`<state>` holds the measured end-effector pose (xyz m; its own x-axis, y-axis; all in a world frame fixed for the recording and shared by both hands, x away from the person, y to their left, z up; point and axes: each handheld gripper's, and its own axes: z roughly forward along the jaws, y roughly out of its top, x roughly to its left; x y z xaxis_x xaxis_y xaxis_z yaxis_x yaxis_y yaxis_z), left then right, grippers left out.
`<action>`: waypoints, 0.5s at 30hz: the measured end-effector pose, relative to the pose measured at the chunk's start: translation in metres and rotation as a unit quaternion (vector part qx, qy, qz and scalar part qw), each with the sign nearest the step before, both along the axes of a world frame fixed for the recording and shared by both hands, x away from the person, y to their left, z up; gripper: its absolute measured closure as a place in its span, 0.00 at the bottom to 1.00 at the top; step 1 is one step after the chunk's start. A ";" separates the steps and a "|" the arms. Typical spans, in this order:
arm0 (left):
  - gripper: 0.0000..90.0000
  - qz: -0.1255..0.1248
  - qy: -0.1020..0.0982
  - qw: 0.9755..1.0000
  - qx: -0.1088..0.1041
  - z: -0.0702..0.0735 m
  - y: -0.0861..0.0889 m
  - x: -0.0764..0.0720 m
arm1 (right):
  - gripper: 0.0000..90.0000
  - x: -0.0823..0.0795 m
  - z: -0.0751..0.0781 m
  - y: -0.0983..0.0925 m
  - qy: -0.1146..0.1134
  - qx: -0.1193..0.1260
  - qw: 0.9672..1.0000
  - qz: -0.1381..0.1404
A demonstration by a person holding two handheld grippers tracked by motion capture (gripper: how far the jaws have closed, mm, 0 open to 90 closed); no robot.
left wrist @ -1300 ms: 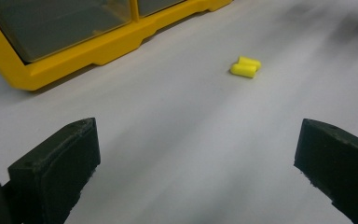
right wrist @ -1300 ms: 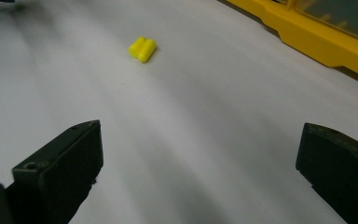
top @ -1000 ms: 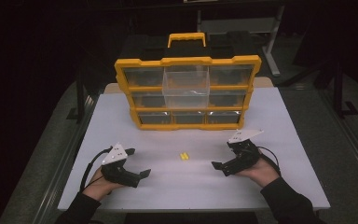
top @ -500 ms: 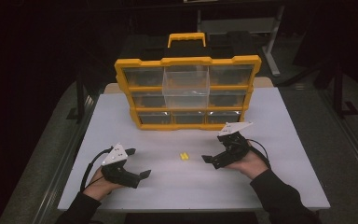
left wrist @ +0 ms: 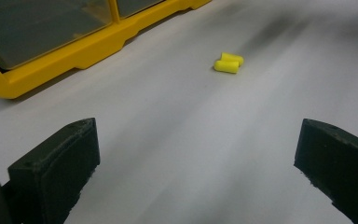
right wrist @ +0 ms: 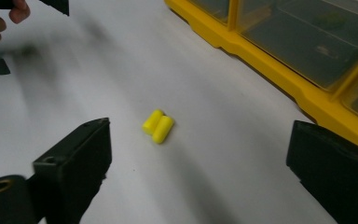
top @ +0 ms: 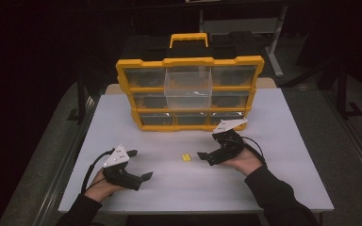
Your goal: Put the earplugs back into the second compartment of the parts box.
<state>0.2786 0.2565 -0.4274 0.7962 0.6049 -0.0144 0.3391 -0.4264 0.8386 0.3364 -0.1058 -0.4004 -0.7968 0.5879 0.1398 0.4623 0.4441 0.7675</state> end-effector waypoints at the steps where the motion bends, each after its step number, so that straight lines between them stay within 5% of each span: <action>1: 0.00 0.000 0.000 1.000 0.000 0.000 0.000 0.000 | 0.11 0.001 0.000 0.001 0.002 0.001 1.000 0.003; 15: 0.00 0.000 0.002 1.000 -0.003 0.000 0.001 0.000 | 0.36 0.014 -0.006 0.018 0.019 -0.018 1.000 0.008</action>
